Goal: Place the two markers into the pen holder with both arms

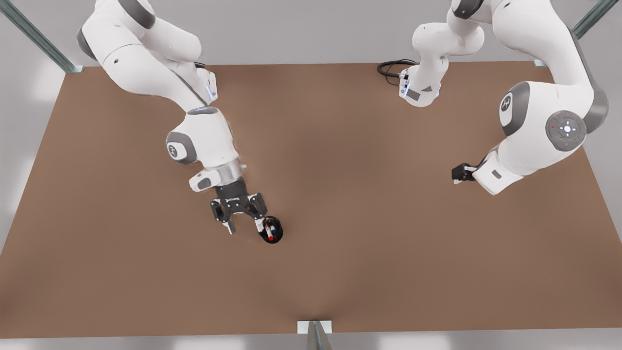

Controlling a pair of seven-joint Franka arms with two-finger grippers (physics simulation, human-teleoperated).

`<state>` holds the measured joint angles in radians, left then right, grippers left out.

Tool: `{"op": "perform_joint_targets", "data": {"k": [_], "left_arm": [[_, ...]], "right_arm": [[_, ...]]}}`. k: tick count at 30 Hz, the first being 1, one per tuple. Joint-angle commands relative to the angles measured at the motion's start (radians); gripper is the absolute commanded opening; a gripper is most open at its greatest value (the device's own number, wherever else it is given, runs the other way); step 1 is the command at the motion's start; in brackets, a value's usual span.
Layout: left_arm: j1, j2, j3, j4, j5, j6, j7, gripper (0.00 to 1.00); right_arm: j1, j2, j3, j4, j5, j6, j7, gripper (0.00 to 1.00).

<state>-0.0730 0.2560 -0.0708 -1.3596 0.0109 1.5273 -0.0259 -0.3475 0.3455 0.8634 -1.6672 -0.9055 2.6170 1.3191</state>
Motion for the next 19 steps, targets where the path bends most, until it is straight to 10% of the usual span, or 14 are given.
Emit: {"op": "perform_joint_targets", "data": {"k": [1,2,6,10,19], "left_arm": [[-0.001,-0.001,0.0,0.004,0.008,-0.004,0.017,1.0],[-0.002,0.0,0.002,0.004,0.008,-0.004,0.017,1.0],[-0.002,-0.001,0.0,0.004,0.006,-0.004,0.015,1.0],[-0.004,-0.001,0.0,0.005,0.006,-0.004,0.011,1.0],[-0.005,-0.001,0.0,0.004,0.006,-0.006,0.009,1.0]], "right_arm": [[0.216,-0.334,-0.419,-0.087,0.885,-0.506,-0.922,1.0],[0.334,-0.367,-0.653,-0.065,0.924,-0.757,-1.173,1.0],[0.47,-0.198,-0.886,0.133,0.928,-1.026,-1.242,0.97],[0.452,-0.034,-0.891,0.401,0.927,-1.155,-1.328,1.0],[0.441,-0.077,-0.885,0.322,0.932,-1.071,-1.23,1.0]]}}
